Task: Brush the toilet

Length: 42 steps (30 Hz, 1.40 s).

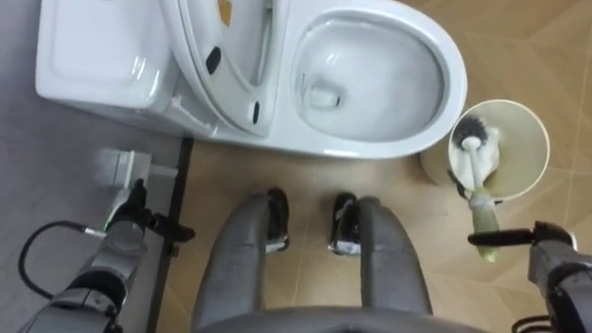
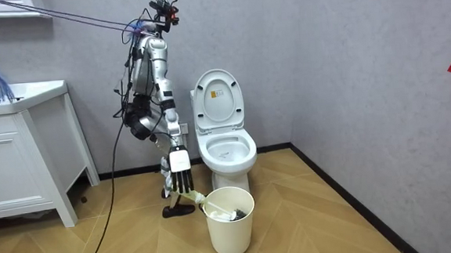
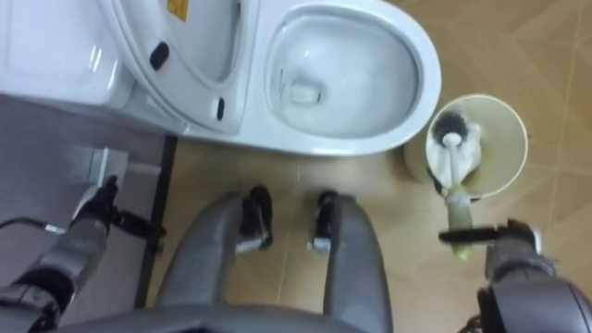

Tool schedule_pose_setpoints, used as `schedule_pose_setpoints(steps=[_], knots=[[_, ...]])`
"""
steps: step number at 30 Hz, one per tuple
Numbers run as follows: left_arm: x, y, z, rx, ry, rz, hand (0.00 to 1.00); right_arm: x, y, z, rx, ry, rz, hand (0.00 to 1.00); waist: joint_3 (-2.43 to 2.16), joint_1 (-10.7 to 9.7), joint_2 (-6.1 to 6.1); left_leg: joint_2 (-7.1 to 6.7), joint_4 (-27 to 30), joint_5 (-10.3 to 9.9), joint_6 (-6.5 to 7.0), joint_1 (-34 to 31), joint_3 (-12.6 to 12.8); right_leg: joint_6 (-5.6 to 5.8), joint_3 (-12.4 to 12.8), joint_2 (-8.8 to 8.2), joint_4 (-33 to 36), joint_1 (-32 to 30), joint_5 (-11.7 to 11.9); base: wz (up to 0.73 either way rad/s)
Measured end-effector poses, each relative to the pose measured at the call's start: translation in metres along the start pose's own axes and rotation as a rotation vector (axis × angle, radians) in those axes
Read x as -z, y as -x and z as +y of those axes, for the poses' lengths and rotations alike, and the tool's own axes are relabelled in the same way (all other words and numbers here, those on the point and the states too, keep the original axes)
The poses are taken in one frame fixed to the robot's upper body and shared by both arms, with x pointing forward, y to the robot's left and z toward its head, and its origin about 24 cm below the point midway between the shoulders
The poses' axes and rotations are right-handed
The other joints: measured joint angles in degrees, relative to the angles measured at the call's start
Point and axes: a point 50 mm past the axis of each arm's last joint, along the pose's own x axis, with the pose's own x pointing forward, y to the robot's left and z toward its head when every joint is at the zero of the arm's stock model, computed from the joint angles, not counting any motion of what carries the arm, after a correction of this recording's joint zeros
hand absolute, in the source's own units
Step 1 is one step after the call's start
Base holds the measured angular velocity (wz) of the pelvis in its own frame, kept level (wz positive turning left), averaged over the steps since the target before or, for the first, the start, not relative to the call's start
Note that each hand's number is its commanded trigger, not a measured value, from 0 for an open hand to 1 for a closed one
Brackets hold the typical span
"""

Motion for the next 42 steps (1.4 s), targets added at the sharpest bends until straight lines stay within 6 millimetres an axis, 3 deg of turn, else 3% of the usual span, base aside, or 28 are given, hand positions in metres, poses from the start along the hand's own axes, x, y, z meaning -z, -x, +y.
schedule_pose_setpoints(steps=[11,12,21,30,37,42], knots=[[-0.008,-0.001,0.002,-0.021,-0.003,-0.021,0.00,-0.013,0.000,-0.006,-0.009,-0.017,-0.035,0.00,0.11,0.21,0.35,0.87,12.47,-5.34,-0.33,-8.65,-0.10,-1.51,0.14,-1.26,13.00,-8.86,-5.58,0.00],[-0.011,-0.002,0.002,-0.026,-0.004,-0.028,0.00,-0.016,0.000,-0.006,-0.008,-0.022,-0.043,0.00,0.11,0.15,0.36,0.76,13.45,-5.51,-0.28,-9.72,-0.06,-1.77,0.04,-2.00,14.37,-10.03,-6.08,0.05],[-0.013,-0.002,0.000,-0.031,0.036,-0.024,0.00,-0.031,0.001,-0.007,-0.015,-0.064,-0.083,0.00,0.09,0.08,0.38,1.07,18.11,-7.00,-1.08,-14.01,-0.50,-2.46,0.13,-1.92,19.17,-14.31,-7.71,0.01],[-0.011,-0.002,0.013,-0.057,0.024,-0.020,0.00,-0.034,0.000,-0.012,-0.033,-0.124,-0.079,0.00,0.08,-0.20,0.37,-0.18,20.44,-7.30,-0.72,-17.79,-1.01,-1.99,-0.12,-2.78,21.85,-17.67,-8.43,0.07],[-0.010,-0.003,0.017,-0.034,0.029,-0.017,0.00,-0.028,0.000,-0.011,-0.114,-0.130,-0.066,0.00,0.05,0.00,0.44,-0.32,22.50,-8.02,0.13,-18.63,-0.84,-1.17,0.41,-2.94,23.66,-18.29,-9.23,0.00],[-0.009,-0.003,0.015,0.005,0.027,-0.015,0.00,-0.021,-0.001,-0.017,-0.165,-0.086,-0.055,0.00,0.04,1.09,0.64,-0.61,22.82,-8.14,0.34,-18.73,-0.68,-0.64,0.80,-3.06,24.14,-18.42,-9.40,0.01]])
